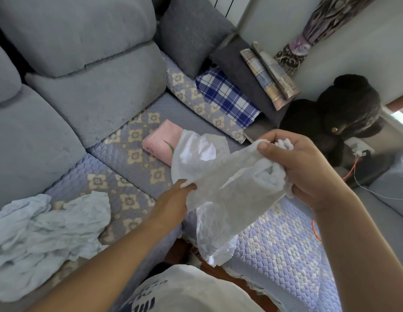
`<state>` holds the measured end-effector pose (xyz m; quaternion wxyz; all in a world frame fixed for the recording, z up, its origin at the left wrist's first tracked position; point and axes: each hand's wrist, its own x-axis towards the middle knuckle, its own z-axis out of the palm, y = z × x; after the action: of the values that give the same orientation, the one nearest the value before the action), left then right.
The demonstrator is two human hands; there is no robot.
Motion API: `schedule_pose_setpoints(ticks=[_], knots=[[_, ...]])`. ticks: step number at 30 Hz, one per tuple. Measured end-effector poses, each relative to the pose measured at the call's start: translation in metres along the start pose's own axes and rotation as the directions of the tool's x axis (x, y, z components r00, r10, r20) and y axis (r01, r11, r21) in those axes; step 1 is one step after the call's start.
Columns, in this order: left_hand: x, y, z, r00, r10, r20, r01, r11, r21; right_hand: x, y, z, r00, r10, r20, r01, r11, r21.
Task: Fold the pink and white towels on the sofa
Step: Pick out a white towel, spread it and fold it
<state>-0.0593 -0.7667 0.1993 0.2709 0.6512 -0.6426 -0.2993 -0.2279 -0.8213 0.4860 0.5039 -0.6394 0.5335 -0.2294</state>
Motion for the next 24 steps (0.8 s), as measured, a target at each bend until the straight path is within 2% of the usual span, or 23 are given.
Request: schedule_pose_setpoints(ticks=[2,4,7,10,12,15,16,18,20,22,23,24], knots=[[0.0,0.004,-0.001,0.994,-0.036,-0.1,0.035,0.999,-0.008,-0.001,0.0,0.002,1.0,0.006,0.009,-0.006,1.0,-0.008],[0.004,0.005,-0.004,0.992,-0.062,-0.113,0.056,0.997,-0.048,-0.001,0.0,0.003,1.0,0.002,0.017,-0.002,1.0,-0.008],[0.008,0.007,-0.003,0.997,0.074,0.035,-0.076,0.997,0.034,-0.001,-0.001,0.003,1.0,-0.007,0.016,0.007,1.0,-0.011],[0.01,0.005,0.003,0.989,0.098,0.112,-0.099,0.995,0.0,0.0,-0.001,0.004,1.0,-0.001,0.019,0.002,1.0,-0.014],[0.009,0.011,0.007,0.997,0.055,0.062,-0.053,0.998,-0.027,-0.001,0.0,0.003,1.0,0.002,0.017,-0.001,1.0,-0.022],[0.007,0.016,0.007,0.983,-0.118,-0.143,0.12,0.993,0.003,-0.002,0.002,0.003,1.0,-0.003,0.023,0.004,1.0,-0.006],[0.008,0.014,0.007,0.981,-0.106,-0.165,0.109,0.994,0.005,-0.003,0.002,0.002,1.0,-0.006,0.028,0.006,1.0,0.002],[0.011,0.01,0.009,0.993,0.047,-0.109,-0.04,0.997,0.066,-0.005,0.003,0.002,0.999,-0.008,0.033,0.007,1.0,0.02],[0.015,0.005,0.006,0.992,0.123,0.008,-0.123,0.987,0.1,-0.006,0.003,0.001,1.0,-0.005,0.029,0.004,1.0,0.029],[0.015,0.002,0.007,0.991,0.13,0.037,-0.132,0.989,0.063,-0.006,0.002,0.002,1.0,0.0,0.022,-0.001,1.0,0.029],[0.011,0.004,0.007,0.985,0.139,0.103,-0.138,0.99,-0.022,-0.005,0.002,0.002,1.0,0.001,0.019,-0.002,1.0,0.029],[0.008,0.004,0.011,0.98,0.16,0.122,-0.159,0.987,-0.013,-0.005,0.001,0.002,1.0,0.002,0.012,-0.002,1.0,0.029]])
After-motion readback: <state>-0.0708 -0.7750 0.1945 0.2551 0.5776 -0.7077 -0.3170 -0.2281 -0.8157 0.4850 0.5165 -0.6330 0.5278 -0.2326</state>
